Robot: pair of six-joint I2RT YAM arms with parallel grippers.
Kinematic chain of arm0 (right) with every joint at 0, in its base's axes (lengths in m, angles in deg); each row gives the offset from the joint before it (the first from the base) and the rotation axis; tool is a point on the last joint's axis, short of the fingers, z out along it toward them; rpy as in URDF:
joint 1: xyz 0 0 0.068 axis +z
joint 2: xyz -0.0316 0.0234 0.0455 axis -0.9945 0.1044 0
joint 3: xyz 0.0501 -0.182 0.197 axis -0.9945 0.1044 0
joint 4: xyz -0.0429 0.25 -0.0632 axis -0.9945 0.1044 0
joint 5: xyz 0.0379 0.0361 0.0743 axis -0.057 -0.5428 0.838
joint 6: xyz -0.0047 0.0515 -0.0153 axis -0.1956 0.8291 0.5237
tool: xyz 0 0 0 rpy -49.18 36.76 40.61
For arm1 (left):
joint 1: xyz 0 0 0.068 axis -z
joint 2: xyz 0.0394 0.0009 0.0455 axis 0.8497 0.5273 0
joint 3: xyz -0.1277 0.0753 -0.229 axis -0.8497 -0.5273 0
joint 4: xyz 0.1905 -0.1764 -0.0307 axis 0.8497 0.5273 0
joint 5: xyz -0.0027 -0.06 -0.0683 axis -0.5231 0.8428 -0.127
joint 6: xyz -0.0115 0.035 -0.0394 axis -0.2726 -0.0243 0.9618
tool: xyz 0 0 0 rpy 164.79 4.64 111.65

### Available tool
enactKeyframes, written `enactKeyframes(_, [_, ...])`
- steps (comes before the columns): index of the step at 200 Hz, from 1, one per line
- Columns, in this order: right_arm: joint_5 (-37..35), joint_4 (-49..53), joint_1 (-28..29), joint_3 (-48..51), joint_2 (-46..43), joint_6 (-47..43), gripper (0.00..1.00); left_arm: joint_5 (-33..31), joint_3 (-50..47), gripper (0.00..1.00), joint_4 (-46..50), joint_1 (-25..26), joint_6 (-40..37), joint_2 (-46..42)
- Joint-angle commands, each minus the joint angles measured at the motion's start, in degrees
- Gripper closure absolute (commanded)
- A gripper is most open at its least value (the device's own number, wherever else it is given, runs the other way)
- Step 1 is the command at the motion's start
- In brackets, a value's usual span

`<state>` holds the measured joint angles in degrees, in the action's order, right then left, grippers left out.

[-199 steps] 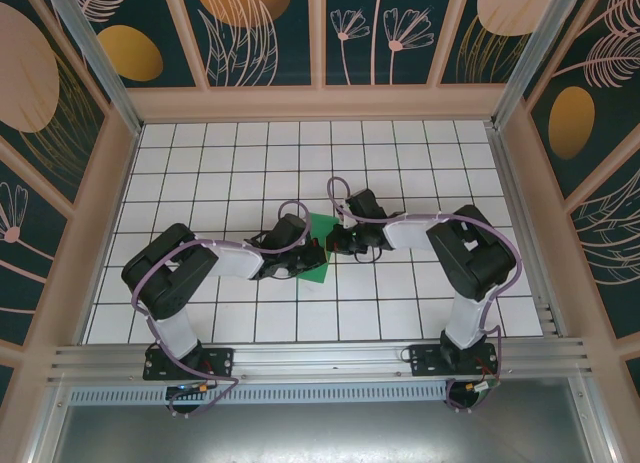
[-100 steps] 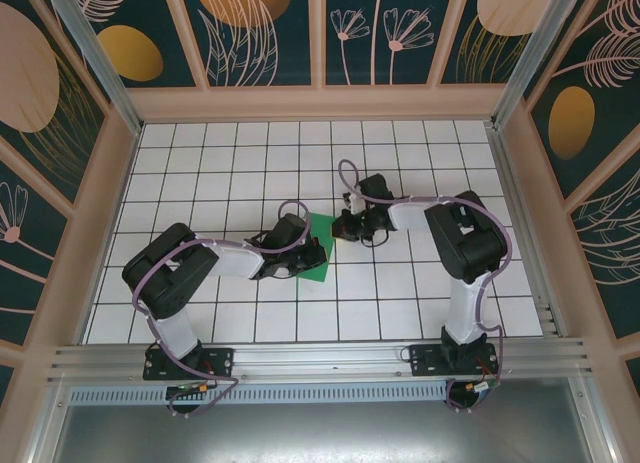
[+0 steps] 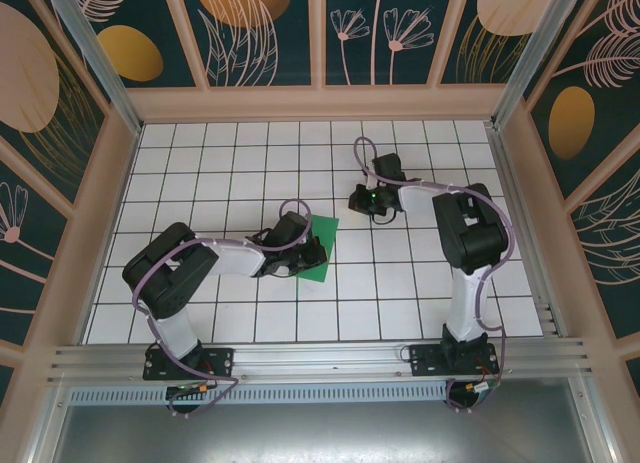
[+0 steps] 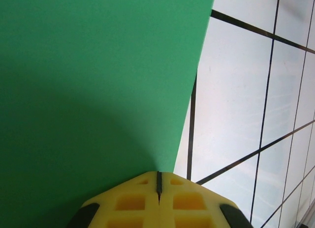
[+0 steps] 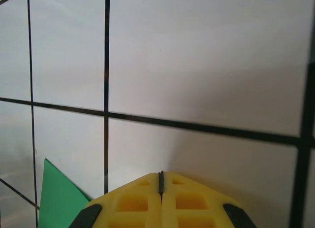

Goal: Fold a paper plane with a square sheet of paper (pick it up from the middle)
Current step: Fold the square sheet of paper in half at the center of the table, then rotate the paper at the center of the table.

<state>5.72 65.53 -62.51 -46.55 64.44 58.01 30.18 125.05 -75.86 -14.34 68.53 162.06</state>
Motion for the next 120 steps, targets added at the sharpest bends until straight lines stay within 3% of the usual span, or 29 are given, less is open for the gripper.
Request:
enactKeyframes(1, [-5.2,2.1,3.1,4.0,-8.9,2.0,0.99,-0.7,4.7,0.80,7.0,-0.2,-2.4,-2.4])
enactKeyframes(41, [-12.5,3.5,12.2,10.5,-17.0,8.7,0.78,-5.6,5.1,0.42,11.7,-6.8,-3.5,-11.0])
enactKeyframes(75, [-14.9,3.0,20.2,11.0,-15.6,12.9,0.65,-11.6,-0.6,0.17,15.7,-13.7,-2.9,-18.2])
enactKeyframes(120, [-14.1,4.9,27.0,6.5,-7.7,12.0,0.59,-16.7,-5.2,0.01,17.8,-18.0,-2.3,-23.4])
